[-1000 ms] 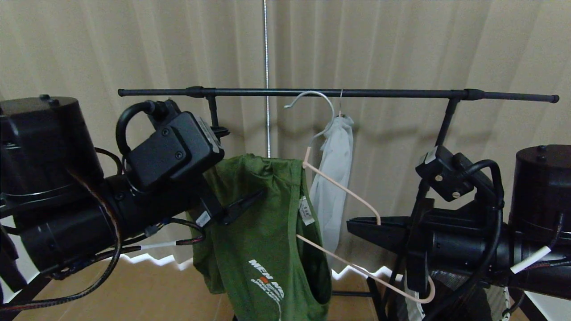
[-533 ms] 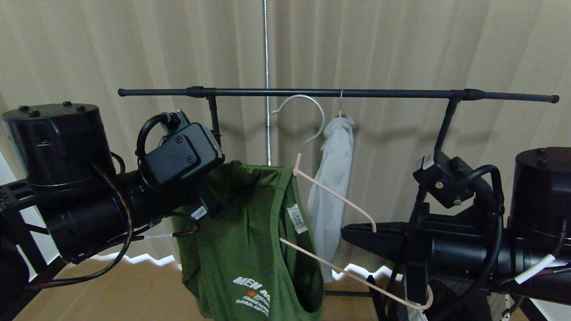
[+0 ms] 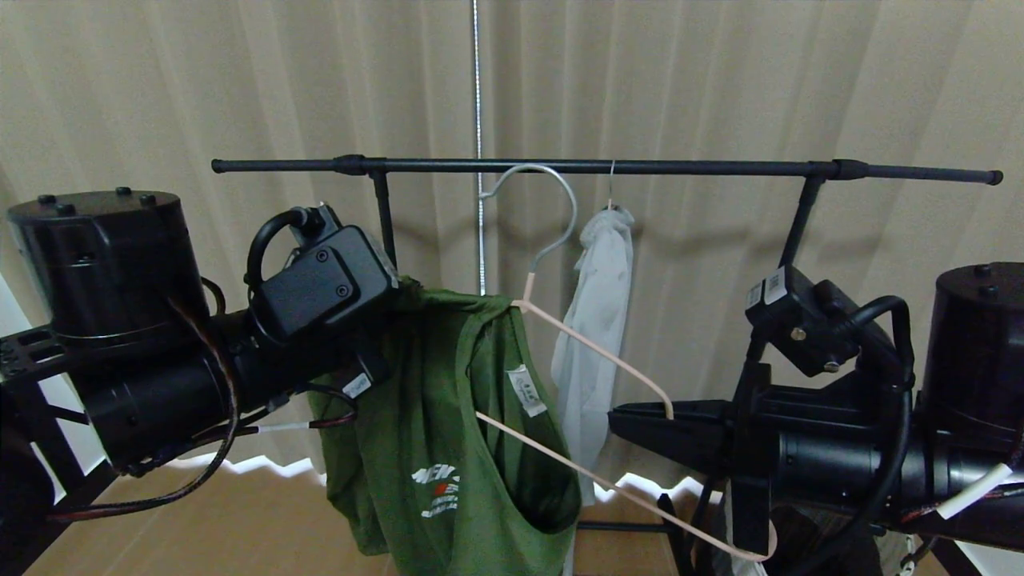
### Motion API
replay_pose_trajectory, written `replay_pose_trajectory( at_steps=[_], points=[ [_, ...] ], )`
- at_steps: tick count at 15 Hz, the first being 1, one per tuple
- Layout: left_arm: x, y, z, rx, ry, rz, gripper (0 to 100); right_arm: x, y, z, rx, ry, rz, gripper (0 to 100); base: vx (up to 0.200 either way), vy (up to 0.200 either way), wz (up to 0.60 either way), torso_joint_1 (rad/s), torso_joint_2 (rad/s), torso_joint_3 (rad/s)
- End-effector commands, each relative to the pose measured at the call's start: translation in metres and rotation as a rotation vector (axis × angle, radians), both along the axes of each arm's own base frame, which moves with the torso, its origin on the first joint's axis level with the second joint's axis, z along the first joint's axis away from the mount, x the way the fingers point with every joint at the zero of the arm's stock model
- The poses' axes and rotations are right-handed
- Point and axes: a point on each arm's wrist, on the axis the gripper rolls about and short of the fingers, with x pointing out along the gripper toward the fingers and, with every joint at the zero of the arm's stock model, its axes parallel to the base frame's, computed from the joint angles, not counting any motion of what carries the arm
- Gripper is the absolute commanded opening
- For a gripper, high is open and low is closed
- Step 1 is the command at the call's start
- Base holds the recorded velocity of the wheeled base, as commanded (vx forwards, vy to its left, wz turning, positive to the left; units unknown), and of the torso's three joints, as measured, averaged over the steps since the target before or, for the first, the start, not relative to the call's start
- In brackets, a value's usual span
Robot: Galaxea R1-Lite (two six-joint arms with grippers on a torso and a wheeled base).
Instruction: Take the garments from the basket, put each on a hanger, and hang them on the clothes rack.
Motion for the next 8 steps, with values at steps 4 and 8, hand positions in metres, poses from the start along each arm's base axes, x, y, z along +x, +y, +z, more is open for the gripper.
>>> replay_pose_trajectory(
  at_steps=[4, 8],
  points=[
    [-0.0022, 0.0014, -0.0044, -0.006, 0.013, 0.004, 0, -0.0023, -0.0034, 0.0036, 0.010, -0.011, -0.005, 0, 0.000, 0.000, 0.00, 0.000, 0.00, 0.000],
    [-0.0030, 0.0020, -0.0053, -0.012, 0.008, 0.009, 0, -0.0023, -0.0035, 0.0010, 0.002, -0.005, -0.009, 0, 0.000, 0.000, 0.00, 0.000, 0.00, 0.000]
  ],
)
